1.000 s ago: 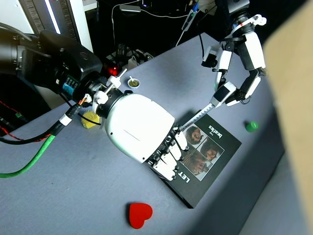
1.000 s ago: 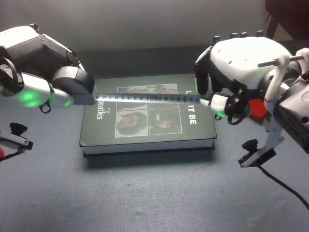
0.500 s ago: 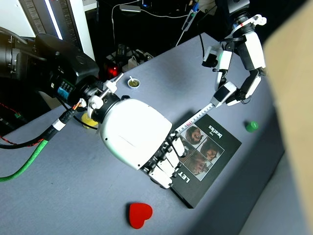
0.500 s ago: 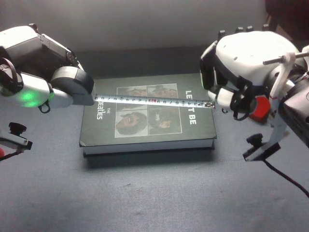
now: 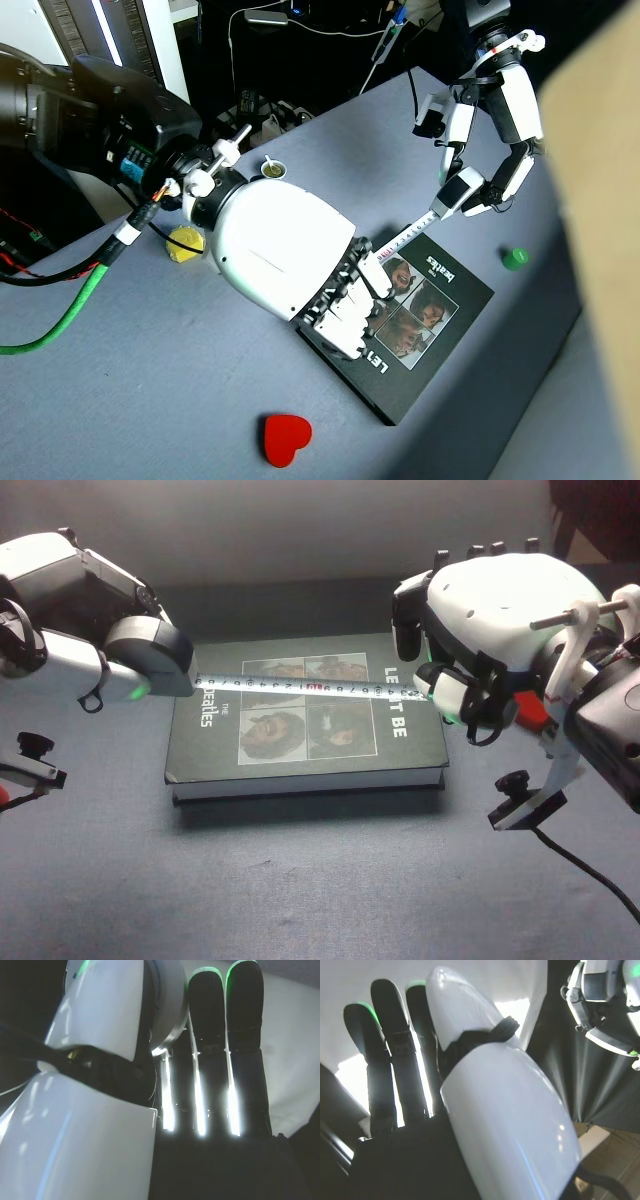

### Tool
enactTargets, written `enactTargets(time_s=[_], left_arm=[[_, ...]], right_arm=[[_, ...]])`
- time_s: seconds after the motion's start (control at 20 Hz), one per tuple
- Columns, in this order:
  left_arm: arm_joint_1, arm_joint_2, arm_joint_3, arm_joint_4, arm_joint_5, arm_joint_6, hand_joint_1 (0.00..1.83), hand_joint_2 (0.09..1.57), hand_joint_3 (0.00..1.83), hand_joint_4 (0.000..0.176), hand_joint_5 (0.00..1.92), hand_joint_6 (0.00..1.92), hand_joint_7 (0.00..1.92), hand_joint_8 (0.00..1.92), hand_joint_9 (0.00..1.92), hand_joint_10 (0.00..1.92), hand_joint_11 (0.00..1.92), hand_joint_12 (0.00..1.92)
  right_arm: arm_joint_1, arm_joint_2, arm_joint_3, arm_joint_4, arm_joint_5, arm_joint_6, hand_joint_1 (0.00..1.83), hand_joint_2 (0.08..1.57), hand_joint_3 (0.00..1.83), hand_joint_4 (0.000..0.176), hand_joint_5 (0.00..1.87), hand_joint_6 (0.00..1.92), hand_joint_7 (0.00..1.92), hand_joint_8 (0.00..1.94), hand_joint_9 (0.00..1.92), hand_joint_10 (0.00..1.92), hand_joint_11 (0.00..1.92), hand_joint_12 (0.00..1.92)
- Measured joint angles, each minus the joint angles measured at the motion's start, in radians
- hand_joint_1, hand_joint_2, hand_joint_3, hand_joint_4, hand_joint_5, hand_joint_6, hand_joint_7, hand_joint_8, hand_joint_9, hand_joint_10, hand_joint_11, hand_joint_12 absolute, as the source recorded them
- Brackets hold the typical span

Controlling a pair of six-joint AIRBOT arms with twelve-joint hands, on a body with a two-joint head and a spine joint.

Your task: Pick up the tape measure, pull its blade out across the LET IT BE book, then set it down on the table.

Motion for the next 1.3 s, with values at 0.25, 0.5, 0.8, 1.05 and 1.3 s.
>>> enactTargets(time_s=[0.25, 0.5, 0.8, 1.05, 1.3], left_arm=[[0.0, 0.0, 0.0, -0.01, -0.015, -0.003, 1.38, 1.11, 0.0, 0.0, 0.93, 0.98, 0.94, 0.94, 0.97, 1.18, 0.86, 1.1], [0.0, 0.0, 0.0, -0.021, -0.026, -0.003, 1.38, 1.11, 0.0, 0.0, 0.93, 0.98, 0.94, 0.94, 0.97, 1.19, 0.87, 1.1], [0.0, 0.0, 0.0, -0.023, -0.038, -0.003, 1.38, 1.11, 0.0, 0.0, 0.93, 0.98, 0.94, 0.95, 0.97, 1.17, 0.86, 1.08], [0.0, 0.0, -0.001, -0.026, -0.039, -0.003, 1.38, 1.11, 0.0, 0.0, 0.92, 0.98, 0.94, 0.95, 0.98, 1.18, 0.87, 1.08], [0.0, 0.0, -0.001, -0.027, -0.039, -0.003, 1.37, 1.12, 0.0, 0.0, 0.91, 1.0, 0.93, 0.95, 0.97, 1.19, 0.84, 1.09]], right_arm=[[0.0, -0.014, 0.0, 0.001, 0.004, -0.004, 1.07, 1.17, 0.0, 0.0, 0.6, 0.0, 0.75, 0.03, 0.57, 0.38, 0.26, 1.29], [-0.006, -0.027, 0.003, 0.006, 0.008, -0.021, 1.05, 1.16, 0.0, 0.0, 0.6, 0.0, 0.75, 0.03, 0.56, 0.36, 0.22, 1.27], [-0.011, -0.053, 0.025, 0.018, 0.016, -0.027, 1.04, 1.15, 0.0, 0.0, 0.61, 0.01, 0.76, 0.02, 0.58, 0.36, 0.23, 1.27], [-0.01, -0.072, 0.044, 0.019, 0.021, -0.028, 1.05, 1.15, 0.0, 0.0, 0.59, 0.0, 0.75, 0.02, 0.57, 0.34, 0.23, 1.27], [-0.003, -0.078, 0.053, 0.025, 0.023, -0.028, 1.05, 1.15, 0.0, 0.0, 0.65, 0.02, 0.79, 0.03, 0.6, 0.35, 0.25, 1.27]])
